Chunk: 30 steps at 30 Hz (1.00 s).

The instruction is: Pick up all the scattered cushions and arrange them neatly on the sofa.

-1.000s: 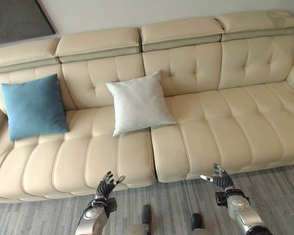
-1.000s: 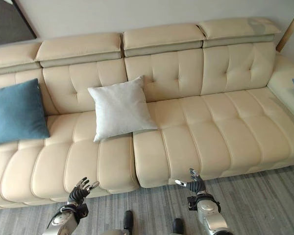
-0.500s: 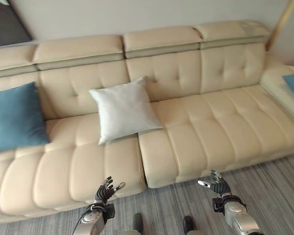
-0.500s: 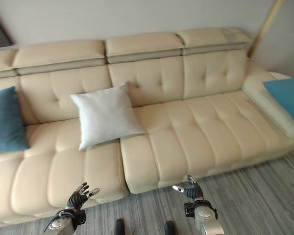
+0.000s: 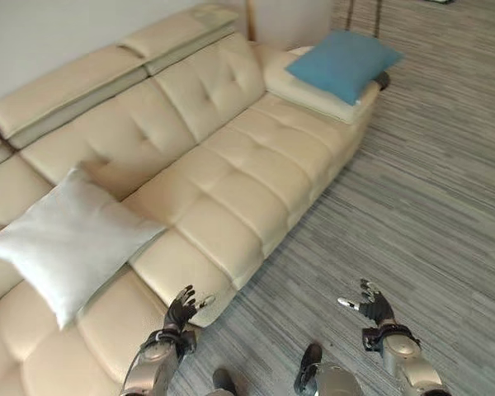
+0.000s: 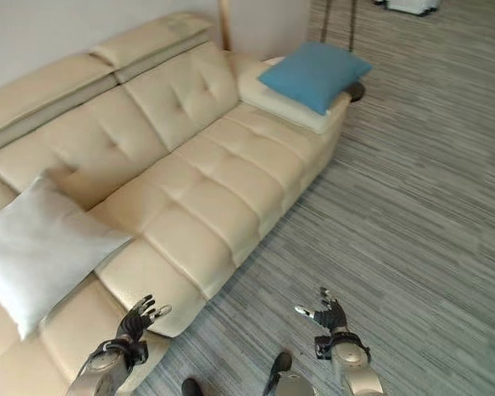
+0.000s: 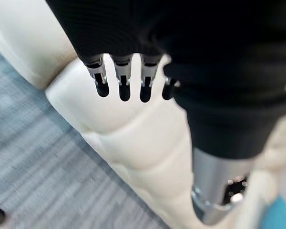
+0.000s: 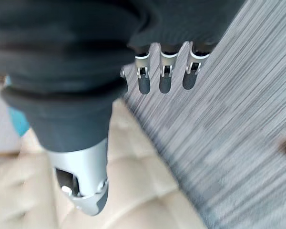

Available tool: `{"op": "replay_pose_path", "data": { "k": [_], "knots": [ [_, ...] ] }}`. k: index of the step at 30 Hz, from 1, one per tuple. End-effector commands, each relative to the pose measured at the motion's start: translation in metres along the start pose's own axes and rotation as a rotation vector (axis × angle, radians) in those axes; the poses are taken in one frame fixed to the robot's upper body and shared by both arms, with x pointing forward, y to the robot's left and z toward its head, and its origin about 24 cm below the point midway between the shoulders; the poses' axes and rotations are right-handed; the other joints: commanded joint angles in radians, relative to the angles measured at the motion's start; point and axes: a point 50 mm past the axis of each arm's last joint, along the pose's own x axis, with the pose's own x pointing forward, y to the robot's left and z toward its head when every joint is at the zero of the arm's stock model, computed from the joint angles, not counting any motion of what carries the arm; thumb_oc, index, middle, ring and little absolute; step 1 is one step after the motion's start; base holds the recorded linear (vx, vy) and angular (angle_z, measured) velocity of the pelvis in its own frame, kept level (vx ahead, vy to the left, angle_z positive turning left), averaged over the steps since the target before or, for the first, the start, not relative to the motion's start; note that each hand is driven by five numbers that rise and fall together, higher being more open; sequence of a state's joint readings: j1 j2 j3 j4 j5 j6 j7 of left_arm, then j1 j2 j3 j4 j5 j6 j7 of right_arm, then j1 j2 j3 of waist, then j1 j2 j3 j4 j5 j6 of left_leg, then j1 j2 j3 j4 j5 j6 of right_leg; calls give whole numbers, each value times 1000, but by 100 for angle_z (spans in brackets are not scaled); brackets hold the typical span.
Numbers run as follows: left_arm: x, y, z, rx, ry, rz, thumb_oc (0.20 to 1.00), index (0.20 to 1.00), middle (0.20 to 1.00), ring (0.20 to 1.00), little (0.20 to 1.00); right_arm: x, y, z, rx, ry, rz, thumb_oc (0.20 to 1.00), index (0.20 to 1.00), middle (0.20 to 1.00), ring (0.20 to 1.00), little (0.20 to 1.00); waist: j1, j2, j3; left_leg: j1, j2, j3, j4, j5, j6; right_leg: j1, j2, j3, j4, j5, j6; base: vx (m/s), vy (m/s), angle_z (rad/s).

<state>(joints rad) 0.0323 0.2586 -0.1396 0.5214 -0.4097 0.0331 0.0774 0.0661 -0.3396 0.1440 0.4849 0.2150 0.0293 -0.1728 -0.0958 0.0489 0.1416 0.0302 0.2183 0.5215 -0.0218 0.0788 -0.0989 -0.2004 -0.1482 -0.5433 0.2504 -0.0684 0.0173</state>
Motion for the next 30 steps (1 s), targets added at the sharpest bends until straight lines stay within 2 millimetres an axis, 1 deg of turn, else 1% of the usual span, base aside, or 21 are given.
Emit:
{"op": "replay_pose_path", "data": {
  "k": [1, 2, 4, 5, 6, 7, 9, 10, 11, 14, 16, 17, 18, 20, 22, 23, 25, 27, 28, 29, 30],
  "knots": [
    [1, 3, 18, 38, -91, -6, 1000, 1000, 1000, 1000, 1000, 2, 13, 30, 5, -134, 44, 1000, 1000, 1000, 1000, 1000, -4, -59, 13, 27, -39, 0, 203, -216, 24, 102, -48, 64, -158, 29, 84, 208, -215, -54],
    [0, 2, 18, 26, -95, -5, 1000, 1000, 1000, 1000, 1000, 2, 11, 31, -8, -136, 44, 1000, 1000, 1000, 1000, 1000, 1, -55, 22, 4, -11, -20, 297, -218, 17, 114, -25, 88, -167, 15, 67, 221, -193, -55],
    [-1, -1, 16, -3, -97, -6, 1000, 1000, 1000, 1000, 1000, 4, 9, 36, -17, -151, 43, 1000, 1000, 1000, 1000, 1000, 13, -48, 33, -42, -11, -124, 411, -179, 12, 134, 13, 135, -186, -9, 39, 225, -142, -84],
    [-3, -2, 15, -13, -100, -6, 1000, 1000, 1000, 1000, 1000, 4, 9, 39, -20, -162, 49, 1000, 1000, 1000, 1000, 1000, 32, -47, 39, -84, -62, -218, 447, -186, 24, 139, 30, 179, -197, -14, 30, 245, -76, -111],
    [-4, -4, 12, -33, -95, -6, 1000, 1000, 1000, 1000, 1000, 4, 10, 41, -31, -172, 61, 1000, 1000, 1000, 1000, 1000, 56, -61, 48, -152, -142, -327, 436, -190, 51, 142, 34, 238, -219, 3, 30, 245, -30, -142],
    [-5, -3, 9, -40, -88, -3, 1000, 1000, 1000, 1000, 1000, 5, 9, 41, -34, -169, 60, 1000, 1000, 1000, 1000, 1000, 66, -66, 49, -179, -153, -361, 428, -204, 57, 147, 35, 264, -232, 3, 36, 149, -15, -158],
    [-6, -3, 7, -37, -79, -2, 1000, 1000, 1000, 1000, 1000, 5, 8, 41, -39, -170, 57, 1000, 1000, 1000, 1000, 1000, 77, -70, 50, -208, -158, -388, 409, -219, 61, 158, 36, 288, -248, 2, 42, 167, 13, -117],
    [-7, -2, 5, -35, -71, 1, 1000, 1000, 1000, 1000, 1000, 6, 7, 41, -45, -169, 52, 1000, 1000, 1000, 1000, 1000, 86, -70, 52, -227, -161, -411, 375, -214, 61, 167, 42, 304, -257, 2, 45, 257, 43, -49],
    [-8, -2, 2, -34, -63, 4, 1000, 1000, 1000, 1000, 1000, 6, 7, 42, -47, -171, 50, 1000, 1000, 1000, 1000, 1000, 98, -67, 56, -245, -172, -446, 323, -187, 57, 180, 53, 322, -269, 2, 48, 262, 59, -49],
    [-8, -2, -4, -36, -40, 12, 1000, 1000, 1000, 1000, 1000, 8, 10, 43, -53, -174, 55, 1000, 1000, 1000, 1000, 1000, 140, -47, 69, -304, -199, -572, 94, -31, 30, 218, 99, 378, -294, -11, 47, 272, 67, -53],
    [-7, -2, -3, -32, -41, 17, 1000, 1000, 1000, 1000, 1000, 10, 12, 45, -57, -177, 55, 1000, 1000, 1000, 1000, 1000, 159, -39, 79, -352, -210, -594, 8, 13, 18, 245, 116, 410, -302, -31, 47, 338, 118, -61],
    [-5, -2, 0, -21, -51, 19, 1000, 1000, 1000, 1000, 1000, 11, 13, 45, -67, -175, 54, 1000, 1000, 1000, 1000, 1000, 173, -33, 83, -368, -211, -583, -9, 33, 9, 278, 123, 446, -310, -53, 49, 301, 135, -105],
    [-5, -2, 0, -21, -51, 19, 1000, 1000, 1000, 1000, 1000, 11, 13, 45, -66, -175, 54, 1000, 1000, 1000, 1000, 1000, 175, -34, 84, -366, -211, -580, -9, 32, 9, 279, 122, 448, -310, -53, 49, 353, 178, -104],
    [-7, 2, -2, -4, -48, 28, 1000, 1000, 1000, 1000, 1000, 9, 15, 43, -73, -170, 69, 1000, 1000, 1000, 1000, 1000, 183, -22, 72, -356, -205, -581, 8, 64, 15, 312, 120, 477, -304, -78, 53, 297, 189, -56],
    [-7, 4, -2, 20, -43, 22, 1000, 1000, 1000, 1000, 1000, 9, 17, 41, -79, -162, 79, 1000, 1000, 1000, 1000, 1000, 187, -35, 57, -355, -217, -578, 44, 50, 36, 328, 92, 492, -275, -103, 65, 431, 254, -48],
    [-6, 6, -1, 49, -39, 21, 1000, 1000, 1000, 1000, 1000, 7, 23, 37, -59, -148, 101, 1000, 1000, 1000, 1000, 1000, 183, -51, 46, -344, -228, -569, 71, 27, 58, 315, 69, 506, -199, -120, 76, 379, 205, -33],
    [-6, 7, 1, 67, -46, 16, 1000, 1000, 1000, 1000, 1000, 7, 24, 35, -54, -143, 106, 1000, 1000, 1000, 1000, 1000, 183, -61, 40, -335, -231, -560, 78, 13, 70, 297, 62, 509, -144, -125, 86, 288, 149, -23],
    [-6, 12, 6, 93, -56, 19, 1000, 1000, 1000, 1000, 1000, 6, 27, 31, -51, -124, 117, 1000, 1000, 1000, 1000, 1000, 176, -77, 39, -306, -236, -542, 81, -19, 100, 235, 48, 512, -6, -108, 111, 317, 169, -27],
    [-6, 14, 9, 108, -62, 18, 1000, 1000, 1000, 1000, 1000, 6, 29, 28, -49, -111, 123, 1000, 1000, 1000, 1000, 1000, 160, -82, 51, -271, -244, -525, 79, -45, 125, 166, 33, 510, 144, -34, 137, 224, 143, -23],
    [-6, 14, 9, 108, -62, 18, 1000, 1000, 1000, 1000, 1000, 6, 29, 28, -50, -111, 122, 1000, 1000, 1000, 1000, 1000, 161, -80, 49, -274, -241, -525, 79, -44, 124, 163, 36, 511, 142, -30, 136, 225, 153, -23],
    [-7, 15, 9, 111, -65, 22, 1000, 1000, 1000, 1000, 1000, 5, 28, 24, -51, -101, 120, 1000, 1000, 1000, 1000, 1000, 155, -77, 51, -255, -243, -515, 77, -59, 134, 140, 24, 500, 196, 12, 148, 157, 96, -15]
  ]
}}
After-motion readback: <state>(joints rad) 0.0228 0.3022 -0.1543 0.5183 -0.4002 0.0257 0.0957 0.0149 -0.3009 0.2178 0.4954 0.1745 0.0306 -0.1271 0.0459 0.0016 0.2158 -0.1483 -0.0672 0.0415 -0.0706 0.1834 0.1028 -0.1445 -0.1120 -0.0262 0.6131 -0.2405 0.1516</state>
